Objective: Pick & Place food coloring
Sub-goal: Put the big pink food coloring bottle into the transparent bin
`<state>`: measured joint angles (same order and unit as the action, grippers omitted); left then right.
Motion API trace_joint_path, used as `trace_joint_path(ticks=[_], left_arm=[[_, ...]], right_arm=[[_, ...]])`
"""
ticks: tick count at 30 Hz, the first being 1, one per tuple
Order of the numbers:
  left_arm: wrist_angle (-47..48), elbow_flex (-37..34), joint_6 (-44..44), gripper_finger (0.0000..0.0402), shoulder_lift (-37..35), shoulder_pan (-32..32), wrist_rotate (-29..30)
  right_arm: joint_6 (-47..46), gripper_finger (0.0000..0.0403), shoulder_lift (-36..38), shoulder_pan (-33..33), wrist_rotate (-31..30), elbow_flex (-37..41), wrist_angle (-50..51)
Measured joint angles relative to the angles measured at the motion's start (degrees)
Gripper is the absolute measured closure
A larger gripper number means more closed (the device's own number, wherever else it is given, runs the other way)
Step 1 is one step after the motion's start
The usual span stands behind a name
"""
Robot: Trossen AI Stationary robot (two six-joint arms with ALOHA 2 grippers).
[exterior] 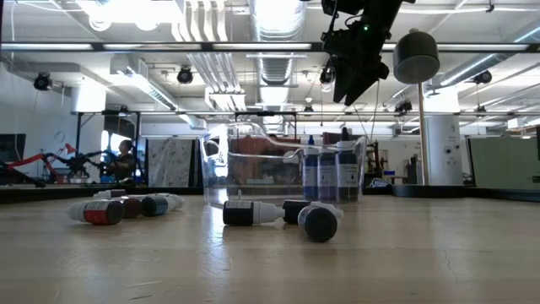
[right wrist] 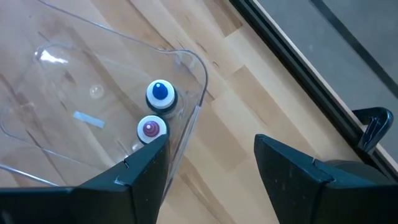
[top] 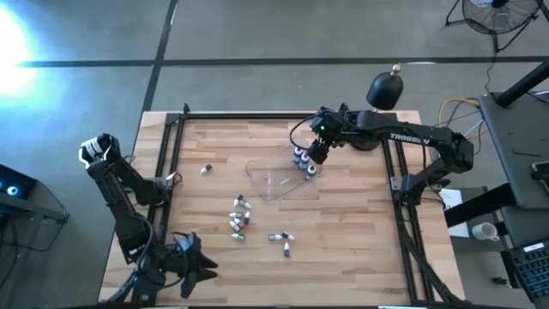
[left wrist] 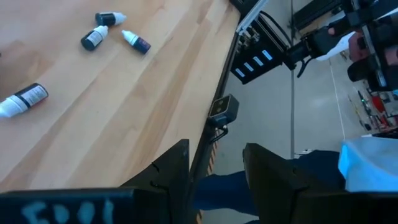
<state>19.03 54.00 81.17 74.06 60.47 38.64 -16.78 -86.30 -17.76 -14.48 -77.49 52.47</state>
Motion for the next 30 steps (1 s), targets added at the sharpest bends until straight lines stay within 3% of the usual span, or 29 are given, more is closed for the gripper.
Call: trace_joint_path(ticks=[4,11,16,23,30], left_arm=[[0.0,0.0,-3.3,0.0275,0.0,0.0,1.1],[-1.5,0.0,-6.1,0.0275,1.6,-0.4,8.1],[-1.5,0.0,-6.8,0.0275,1.5,-0.4,8.1],[4.0,0.0,-7.1,0.0275,0.8,-0.3,-2.2],[30.1,6.9,-12.2,0.0275,0.8,-0.3,-19.0]], right_arm=[[0.3,0.0174,0.0,0.0,0.0,0.0,0.0],[0.5,0.0174,0.0,0.0,-0.1,0.0,0.0],[0.4,0.0174,0.0,0.0,-0.2,0.0,0.0],[0.5,0.0174,0.0,0.0,-0.2,0.4,-0.1],[0.5,0.0174,0.0,0.0,-0.2,1.3,0.0]])
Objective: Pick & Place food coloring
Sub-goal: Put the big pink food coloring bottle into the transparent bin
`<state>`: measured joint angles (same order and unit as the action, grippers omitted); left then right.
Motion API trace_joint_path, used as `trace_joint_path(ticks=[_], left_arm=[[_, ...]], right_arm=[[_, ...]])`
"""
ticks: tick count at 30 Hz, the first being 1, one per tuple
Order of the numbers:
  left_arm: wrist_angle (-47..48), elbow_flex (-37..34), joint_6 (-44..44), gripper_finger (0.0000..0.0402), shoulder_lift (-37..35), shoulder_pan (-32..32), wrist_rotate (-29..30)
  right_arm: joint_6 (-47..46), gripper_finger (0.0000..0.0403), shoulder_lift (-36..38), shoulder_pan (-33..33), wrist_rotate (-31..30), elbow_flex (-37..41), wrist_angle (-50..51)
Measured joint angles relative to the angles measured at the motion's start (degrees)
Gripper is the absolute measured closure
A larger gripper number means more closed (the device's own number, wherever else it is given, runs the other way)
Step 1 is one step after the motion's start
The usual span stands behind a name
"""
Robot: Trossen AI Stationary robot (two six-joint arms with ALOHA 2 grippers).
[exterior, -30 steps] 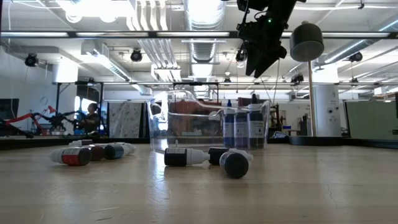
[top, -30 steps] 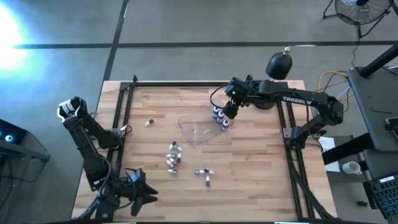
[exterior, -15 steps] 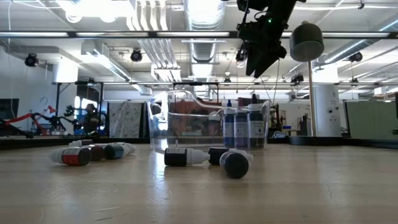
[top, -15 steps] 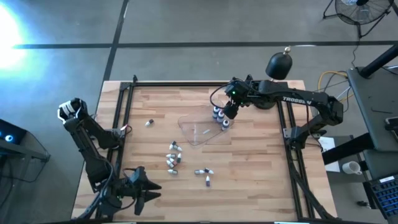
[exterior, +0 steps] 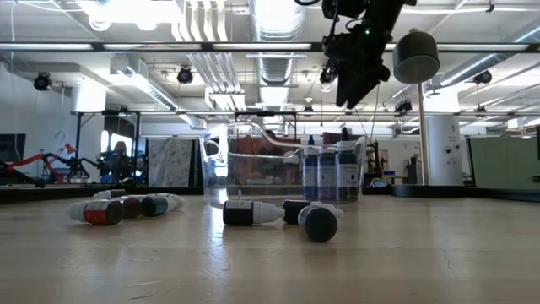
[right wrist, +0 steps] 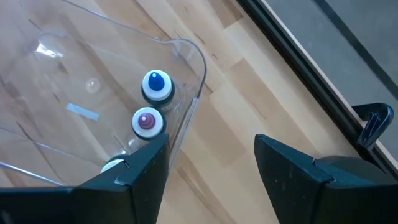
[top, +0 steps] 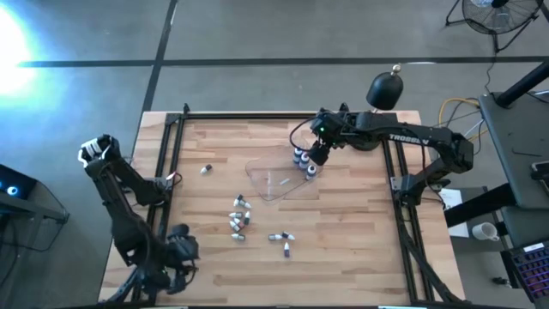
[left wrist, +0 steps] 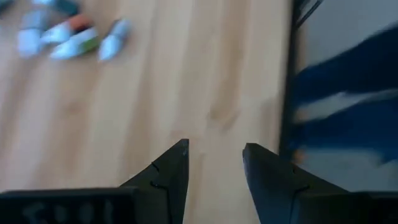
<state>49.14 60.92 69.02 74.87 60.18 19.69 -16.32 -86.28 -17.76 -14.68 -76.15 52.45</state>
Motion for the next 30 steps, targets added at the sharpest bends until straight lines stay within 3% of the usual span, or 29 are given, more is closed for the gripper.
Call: trace_joint_path(ticks=[5,12,23,30], left_arm=[[12.5,5.9,-5.7,0.0275,0.0,0.3,-1.5],[12.8,6.3,-6.9,0.0275,0.8,0.6,-15.0],[19.3,6.3,-0.3,0.0273,3.1,1.6,-17.4],[19.5,6.3,1.5,0.0237,4.0,1.5,-17.3]], right_arm=[[0.0,0.0174,0.0,0.0,0.0,0.8,0.0],[-0.2,0.0174,0.0,0.0,0.0,1.2,-0.1],[1.9,0.0174,0.0,0.0,-0.1,1.3,-0.2],[4.5,0.0174,0.0,-0.1,-0.3,1.3,-0.3]])
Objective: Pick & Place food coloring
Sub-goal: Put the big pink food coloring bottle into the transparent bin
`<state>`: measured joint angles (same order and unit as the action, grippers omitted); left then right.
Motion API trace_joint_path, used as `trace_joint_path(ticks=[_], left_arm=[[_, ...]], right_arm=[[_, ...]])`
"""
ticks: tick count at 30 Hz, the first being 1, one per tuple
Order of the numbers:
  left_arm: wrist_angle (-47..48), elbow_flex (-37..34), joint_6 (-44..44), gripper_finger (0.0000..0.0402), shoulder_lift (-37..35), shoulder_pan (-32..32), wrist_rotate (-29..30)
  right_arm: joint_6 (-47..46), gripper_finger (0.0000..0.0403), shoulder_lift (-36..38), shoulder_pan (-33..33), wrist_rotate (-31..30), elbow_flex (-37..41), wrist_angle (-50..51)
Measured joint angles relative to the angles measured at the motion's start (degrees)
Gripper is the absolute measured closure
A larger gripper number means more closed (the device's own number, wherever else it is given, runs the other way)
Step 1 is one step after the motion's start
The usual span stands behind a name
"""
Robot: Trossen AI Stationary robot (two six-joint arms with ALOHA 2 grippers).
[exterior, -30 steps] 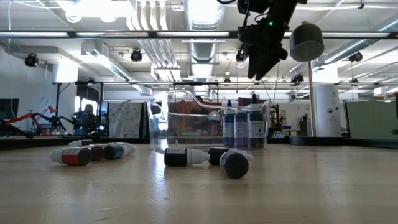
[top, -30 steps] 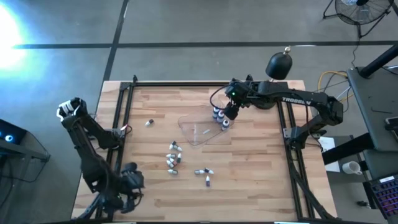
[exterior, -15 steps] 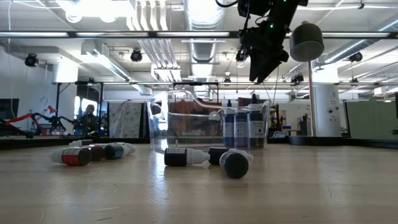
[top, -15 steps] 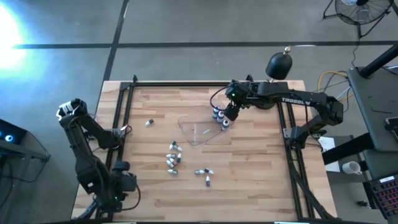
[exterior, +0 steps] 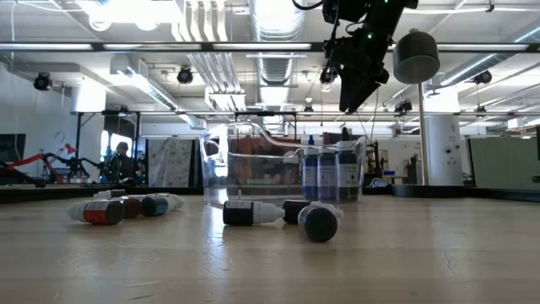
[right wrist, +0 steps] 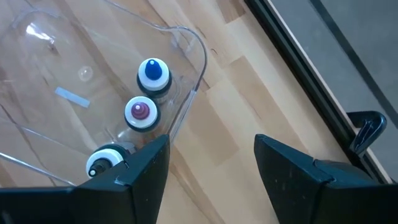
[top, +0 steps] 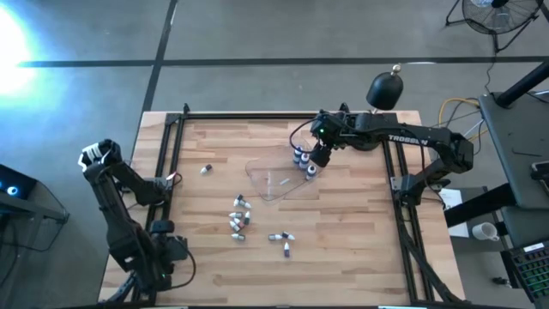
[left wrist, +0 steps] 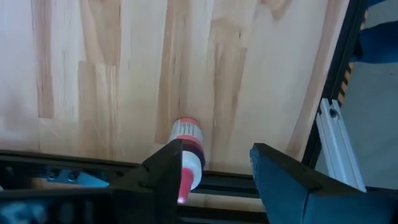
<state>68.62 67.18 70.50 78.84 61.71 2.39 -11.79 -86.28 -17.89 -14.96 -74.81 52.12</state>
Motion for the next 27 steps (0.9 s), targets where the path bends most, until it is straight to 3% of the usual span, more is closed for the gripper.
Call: trace_joint_path(ticks=[9,17,27], left_arm=[[0.4,0.0,-3.8,0.0225,4.1,2.0,-0.1],[1.8,-1.4,4.5,0.0225,4.6,2.9,-0.3],[2.1,-2.1,5.1,0.0225,4.5,3.9,-0.4]], right_arm=[[0.0,0.0174,0.0,0.0,-0.1,0.0,0.0],[0.3,0.0174,0.0,0.0,-0.2,0.0,-0.1],[1.7,0.0174,0.0,0.0,-0.2,0.0,-0.1]])
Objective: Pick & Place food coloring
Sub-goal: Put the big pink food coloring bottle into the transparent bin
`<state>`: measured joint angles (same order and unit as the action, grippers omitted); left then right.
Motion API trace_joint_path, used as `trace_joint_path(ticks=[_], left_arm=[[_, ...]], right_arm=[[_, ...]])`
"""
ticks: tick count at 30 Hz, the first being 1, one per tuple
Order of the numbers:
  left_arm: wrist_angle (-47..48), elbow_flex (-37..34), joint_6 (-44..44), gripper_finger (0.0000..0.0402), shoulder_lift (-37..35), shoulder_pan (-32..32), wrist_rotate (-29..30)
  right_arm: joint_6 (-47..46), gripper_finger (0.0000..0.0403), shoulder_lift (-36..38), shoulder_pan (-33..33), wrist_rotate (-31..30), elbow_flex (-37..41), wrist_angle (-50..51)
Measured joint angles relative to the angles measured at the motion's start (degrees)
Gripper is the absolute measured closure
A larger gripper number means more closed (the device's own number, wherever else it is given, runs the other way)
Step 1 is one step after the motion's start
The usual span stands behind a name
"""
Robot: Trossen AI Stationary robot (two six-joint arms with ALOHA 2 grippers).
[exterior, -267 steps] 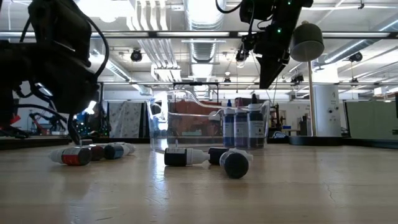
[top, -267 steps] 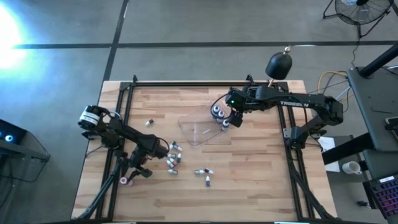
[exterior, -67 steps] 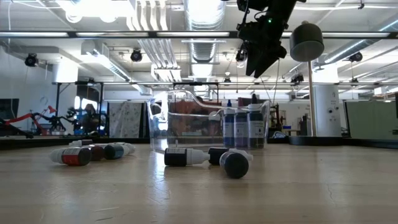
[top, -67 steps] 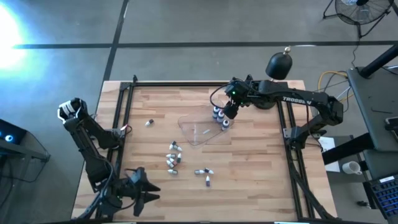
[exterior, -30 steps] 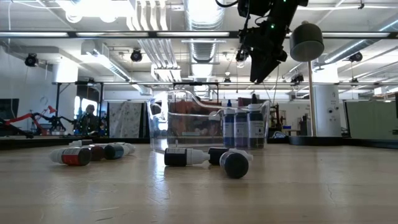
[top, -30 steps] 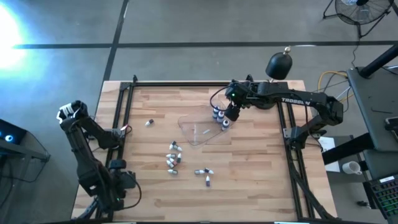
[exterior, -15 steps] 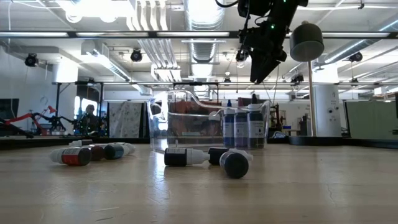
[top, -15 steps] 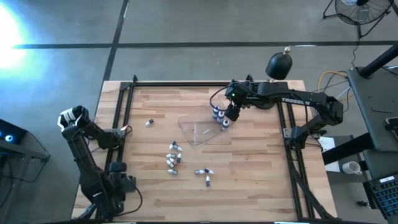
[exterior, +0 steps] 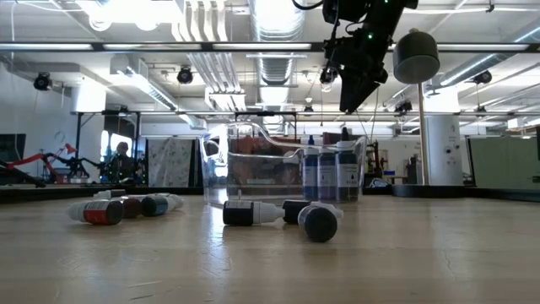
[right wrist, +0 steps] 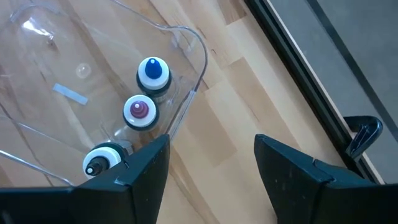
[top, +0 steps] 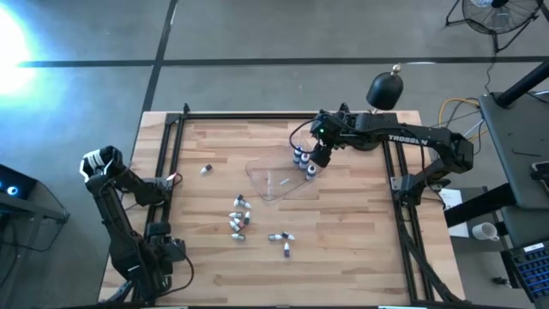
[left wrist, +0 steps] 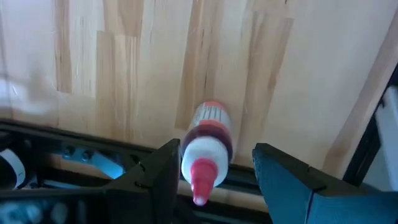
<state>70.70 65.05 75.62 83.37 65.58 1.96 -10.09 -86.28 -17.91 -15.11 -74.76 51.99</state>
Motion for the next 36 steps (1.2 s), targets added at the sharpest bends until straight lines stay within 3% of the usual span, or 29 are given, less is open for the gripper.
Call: trace_joint_path(ticks=[23,36], left_arm=[[-3.5,-5.4,1.4,0.0225,0.0,1.1,-3.0],[-3.1,-3.7,2.5,0.0228,-0.2,1.1,-4.0]], right_arm=[[-0.3,0.0174,0.0,0.0,0.0,0.0,-0.1],[-0.4,0.0174,0.0,0.0,0.0,0.0,-1.1]])
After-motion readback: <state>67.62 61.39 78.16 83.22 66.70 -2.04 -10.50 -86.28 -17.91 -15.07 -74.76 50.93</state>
